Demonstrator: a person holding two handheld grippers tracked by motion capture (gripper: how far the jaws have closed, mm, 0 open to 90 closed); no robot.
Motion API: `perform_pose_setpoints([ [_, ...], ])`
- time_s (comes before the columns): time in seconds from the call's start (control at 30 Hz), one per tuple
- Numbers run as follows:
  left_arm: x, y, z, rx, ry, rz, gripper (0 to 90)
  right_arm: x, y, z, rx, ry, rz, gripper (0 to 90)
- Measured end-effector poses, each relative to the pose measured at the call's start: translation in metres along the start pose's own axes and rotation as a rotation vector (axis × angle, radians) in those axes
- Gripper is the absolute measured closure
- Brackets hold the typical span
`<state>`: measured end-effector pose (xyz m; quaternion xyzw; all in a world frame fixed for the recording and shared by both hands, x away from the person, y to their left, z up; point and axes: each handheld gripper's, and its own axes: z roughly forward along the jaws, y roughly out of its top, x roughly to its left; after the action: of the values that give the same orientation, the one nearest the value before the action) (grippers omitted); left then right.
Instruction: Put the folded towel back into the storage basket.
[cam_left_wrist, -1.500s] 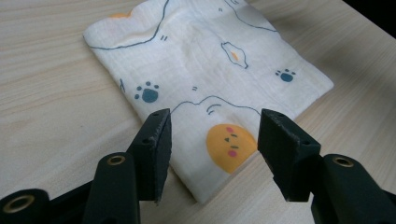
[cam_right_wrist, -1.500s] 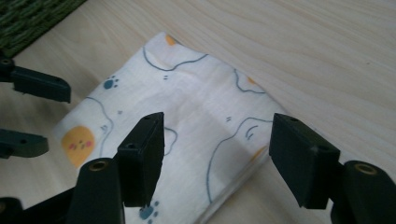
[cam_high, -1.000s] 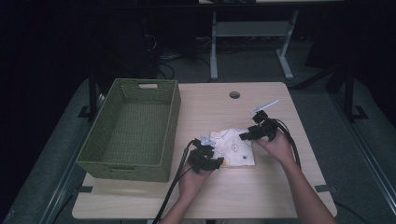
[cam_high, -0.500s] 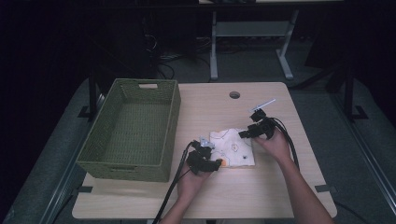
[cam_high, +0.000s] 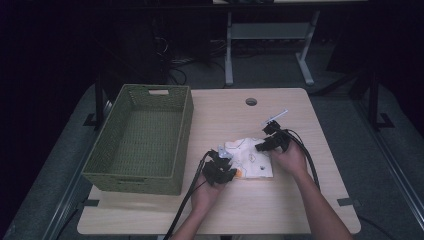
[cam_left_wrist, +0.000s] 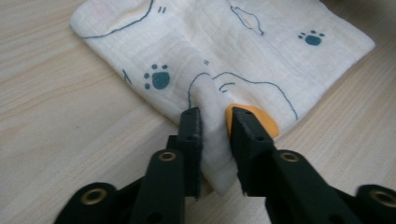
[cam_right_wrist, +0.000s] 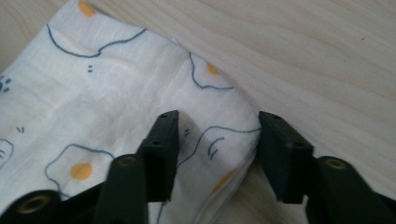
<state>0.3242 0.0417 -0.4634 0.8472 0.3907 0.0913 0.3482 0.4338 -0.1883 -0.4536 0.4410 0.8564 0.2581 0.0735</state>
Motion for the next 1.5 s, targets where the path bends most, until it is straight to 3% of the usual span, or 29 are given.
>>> perform_pose_setpoints([
  [0.1, 0.0, 0.001, 0.001, -0.003, -0.001, 0.003, 79.0, -0.002, -0.001, -0.001, -0.01, 0.019, 0.032, 63.2],
  [0.23, 0.004, 0.001, 0.002, -0.014, -0.019, -0.027, 80.9, -0.007, -0.003, -0.002, -0.011, 0.055, 0.079, 77.6],
  [0.27, 0.005, 0.002, 0.002, -0.014, -0.02, -0.027, 80.9, -0.007, -0.003, -0.002, -0.011, 0.055, 0.079, 77.6],
  [0.3, 0.005, 0.002, 0.002, -0.014, -0.019, -0.026, 81.2, -0.01, -0.004, -0.002, -0.015, 0.091, 0.117, 79.0],
  [0.43, 0.005, 0.002, 0.003, -0.014, -0.021, -0.025, 81.5, -0.016, -0.008, -0.001, -0.03, 0.134, 0.172, 80.1],
  [0.6, 0.006, 0.003, 0.002, -0.008, -0.015, -0.029, 81.6, -0.022, -0.011, -0.001, -0.044, 0.178, 0.214, 81.2],
  [1.1, 0.009, 0.006, -0.003, -0.02, -0.012, -0.047, 82.3, -0.027, -0.014, -0.012, -0.075, 0.242, 0.255, 81.8],
  [1.5, 0.007, 0.016, -0.01, -0.036, -0.01, -0.034, 82.7, -0.034, -0.016, -0.026, -0.135, 0.291, 0.293, 81.8],
])
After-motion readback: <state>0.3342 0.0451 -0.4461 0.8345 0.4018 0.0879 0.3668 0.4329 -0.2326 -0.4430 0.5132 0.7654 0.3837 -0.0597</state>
